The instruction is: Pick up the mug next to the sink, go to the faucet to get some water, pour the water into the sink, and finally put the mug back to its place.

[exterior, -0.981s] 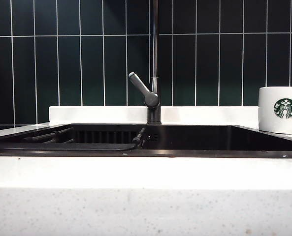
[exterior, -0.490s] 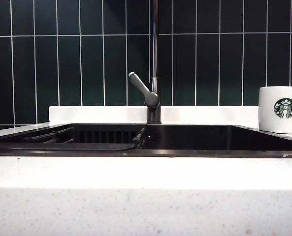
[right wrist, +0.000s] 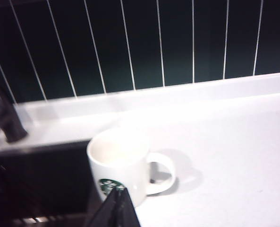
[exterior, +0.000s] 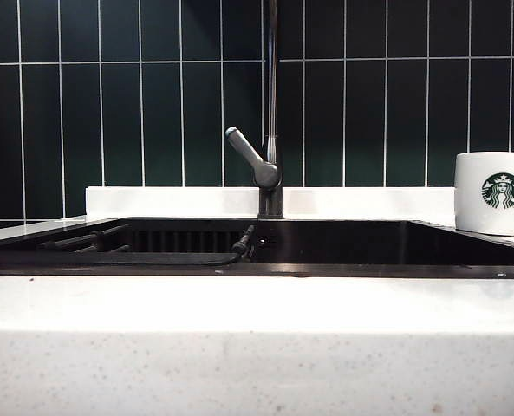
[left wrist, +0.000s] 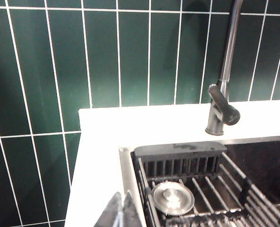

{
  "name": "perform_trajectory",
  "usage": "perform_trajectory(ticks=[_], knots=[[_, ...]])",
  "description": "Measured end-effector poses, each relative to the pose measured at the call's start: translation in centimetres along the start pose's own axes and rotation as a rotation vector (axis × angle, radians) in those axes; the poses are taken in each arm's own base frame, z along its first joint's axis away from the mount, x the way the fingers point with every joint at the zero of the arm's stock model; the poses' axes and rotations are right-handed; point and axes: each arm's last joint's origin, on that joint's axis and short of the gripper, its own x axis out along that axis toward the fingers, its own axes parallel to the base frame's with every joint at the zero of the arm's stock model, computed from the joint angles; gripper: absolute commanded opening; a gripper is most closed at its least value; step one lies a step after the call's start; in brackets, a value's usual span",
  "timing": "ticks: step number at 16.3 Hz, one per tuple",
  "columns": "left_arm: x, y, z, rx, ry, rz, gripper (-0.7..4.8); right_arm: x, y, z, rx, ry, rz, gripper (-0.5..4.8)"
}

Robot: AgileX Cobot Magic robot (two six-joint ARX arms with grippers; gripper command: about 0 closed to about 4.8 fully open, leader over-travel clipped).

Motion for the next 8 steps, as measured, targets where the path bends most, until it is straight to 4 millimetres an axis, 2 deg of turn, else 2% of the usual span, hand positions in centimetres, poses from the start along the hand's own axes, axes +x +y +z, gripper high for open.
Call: perform_trajectory(ticks=[3,4,6,8], knots=[[1.7,0.4,1.3,0.028,0.067,-0.017,-0.06,3.0,0.5,1.0,-0.062,0.145,-0.019,-0.01],[3.2,0.7,1.7,0.047,0.096,-0.043,-0.06,4.4,0.6,1.1,-0.072,0.203,-0.026,-0.01],[5.2,1.1,1.5,0.047,0.109,-0.076,-0.05,5.6,0.8,0.9,-0.079,0.261,-0.028,-0.01],[6.8,1.3,1.8,0.059,0.058,-0.136,0.05,5.8,0.8,0.7,-0.083,0.275,-0.032,0.16]])
